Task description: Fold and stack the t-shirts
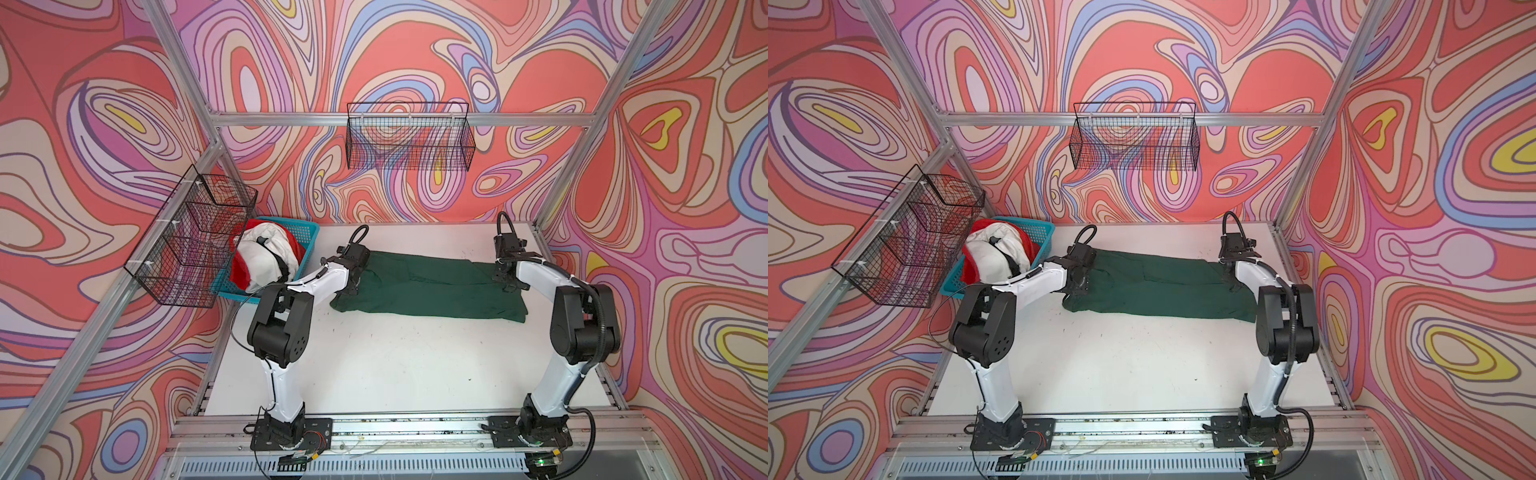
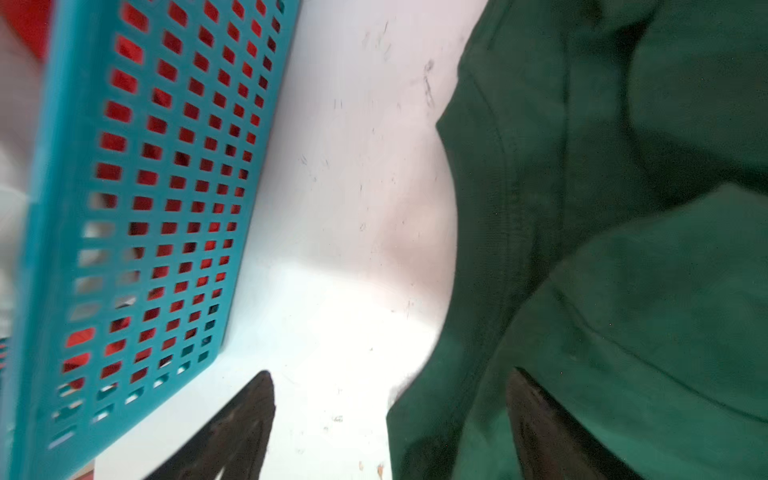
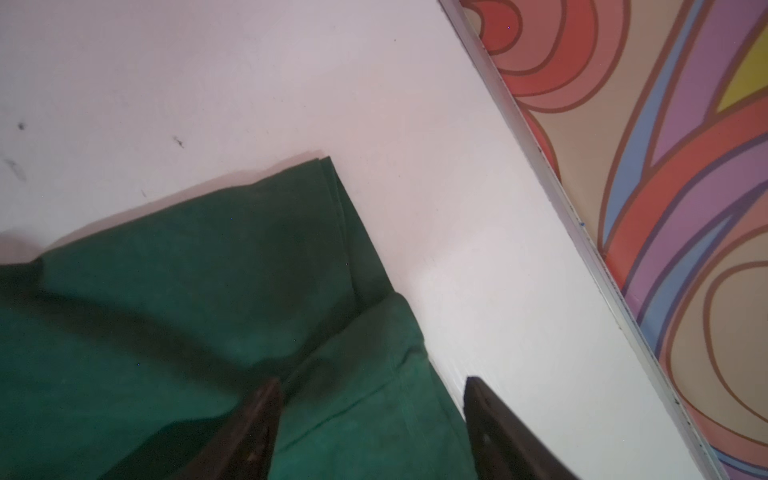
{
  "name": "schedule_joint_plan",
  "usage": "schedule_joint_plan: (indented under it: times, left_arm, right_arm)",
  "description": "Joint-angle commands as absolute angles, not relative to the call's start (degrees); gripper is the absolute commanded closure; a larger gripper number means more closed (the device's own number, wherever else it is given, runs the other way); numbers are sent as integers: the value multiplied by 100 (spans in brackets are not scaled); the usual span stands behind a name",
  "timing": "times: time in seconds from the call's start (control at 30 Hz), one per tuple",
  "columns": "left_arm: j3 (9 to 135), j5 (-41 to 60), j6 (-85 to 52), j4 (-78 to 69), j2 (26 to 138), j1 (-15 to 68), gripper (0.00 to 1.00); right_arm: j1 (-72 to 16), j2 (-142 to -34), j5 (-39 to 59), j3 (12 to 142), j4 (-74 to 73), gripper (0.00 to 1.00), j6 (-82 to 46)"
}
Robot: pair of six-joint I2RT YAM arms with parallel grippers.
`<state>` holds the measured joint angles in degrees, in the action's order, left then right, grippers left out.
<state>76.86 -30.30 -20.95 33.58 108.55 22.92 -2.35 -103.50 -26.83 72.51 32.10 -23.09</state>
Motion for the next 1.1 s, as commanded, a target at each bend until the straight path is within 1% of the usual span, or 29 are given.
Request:
schedule_joint_plan:
  times: [0.0, 0.1, 0.17, 0.23, 0.33, 0.4, 0.5, 0.7, 0.77, 0.93, 1.07]
  left_arm:
    - [7760, -3090, -2038, 3471, 10443, 2580, 12]
    - [7621, -2552, -2067, 3041, 10301, 2839, 11]
    - [7628, -2185, -2126, 2753, 10345, 2904, 11]
    - [7768, -1827, -2151, 2602, 10546, 2900, 11]
    - [8304, -1545, -2145, 2846, 11040, 2900, 11]
    - [8538, -1570, -2089, 2958, 11295, 2902, 11]
    - [8686, -1893, -1969, 2994, 11636, 2832, 10]
    - [9053, -1630, -2028, 3206, 12252, 2474, 12]
    - [9204, -1593, -2026, 3277, 12424, 2425, 12]
    - [10149, -1588, -1849, 3721, 13080, 2325, 12]
    - [11227, -1589, -1605, 4151, 13779, 2264, 12]
  right_arm:
    - [-558, -9809, -2472, 6945, 3152, 27, -2497]
    - [-952, -9738, -2240, 6774, 3066, 27, -2601]
    - [-1155, -9766, -1831, 6626, 2806, 29, -2650]
    - [-1268, -9910, -1592, 6546, 2612, 30, -2710]
    - [-1292, -10375, -1449, 6535, 2463, 31, -2789]
    - [-1292, -10572, -1556, 6560, 2457, 31, -2825]
    - [-1292, -10735, -1833, 6648, 2529, 31, -2902]
    - [-1293, -10988, -2277, 6914, 2761, 31, -2972]
    - [-1292, -11181, -2253, 7055, 2801, 31, -2937]
    - [-1293, -11461, -2077, 7208, 2871, 31, -2898]
    - [-1292, -11246, -1981, 7019, 2935, 31, -2892]
